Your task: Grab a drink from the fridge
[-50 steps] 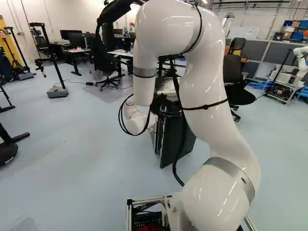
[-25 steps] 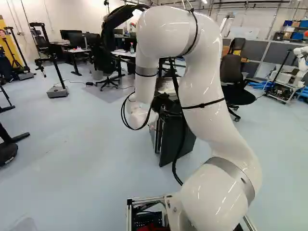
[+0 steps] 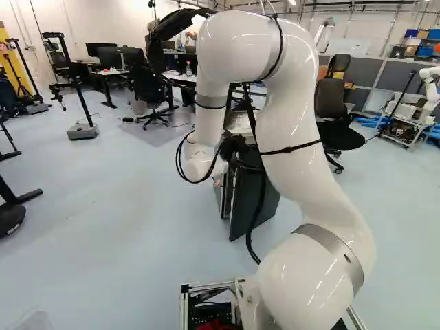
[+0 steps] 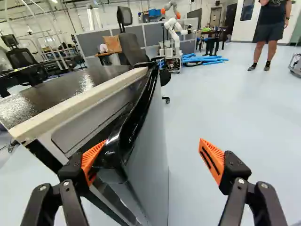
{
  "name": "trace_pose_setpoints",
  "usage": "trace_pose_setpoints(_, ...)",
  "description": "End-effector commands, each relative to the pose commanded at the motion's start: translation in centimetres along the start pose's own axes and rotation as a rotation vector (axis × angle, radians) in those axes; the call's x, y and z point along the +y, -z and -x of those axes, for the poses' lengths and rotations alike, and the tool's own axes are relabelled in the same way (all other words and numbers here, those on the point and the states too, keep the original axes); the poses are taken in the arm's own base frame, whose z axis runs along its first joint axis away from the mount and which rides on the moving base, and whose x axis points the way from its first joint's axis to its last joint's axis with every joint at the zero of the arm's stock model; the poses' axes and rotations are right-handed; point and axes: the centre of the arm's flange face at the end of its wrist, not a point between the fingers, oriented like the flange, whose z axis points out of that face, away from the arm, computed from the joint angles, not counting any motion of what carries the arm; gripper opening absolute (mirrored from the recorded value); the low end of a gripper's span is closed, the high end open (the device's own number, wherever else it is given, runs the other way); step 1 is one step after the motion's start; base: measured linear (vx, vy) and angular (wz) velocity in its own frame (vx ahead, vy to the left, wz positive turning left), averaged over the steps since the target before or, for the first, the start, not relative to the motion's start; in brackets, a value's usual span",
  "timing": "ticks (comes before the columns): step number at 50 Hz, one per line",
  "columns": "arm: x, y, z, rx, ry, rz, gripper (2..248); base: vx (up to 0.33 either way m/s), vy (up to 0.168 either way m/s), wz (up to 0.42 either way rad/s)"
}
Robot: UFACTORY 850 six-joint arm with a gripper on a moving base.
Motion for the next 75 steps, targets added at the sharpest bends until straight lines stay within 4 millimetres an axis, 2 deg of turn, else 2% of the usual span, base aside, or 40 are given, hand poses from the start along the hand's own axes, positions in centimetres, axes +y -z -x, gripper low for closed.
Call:
trace_pose_setpoints(35,4.6,0.1,-0.9,0.063,0.008,0.171,247,0.000,0.000,0.000)
trace_pose_setpoints(75,10.8,-0.2,-1.3,0.083,0.024,0.413,247,0.000,0.000,0.000)
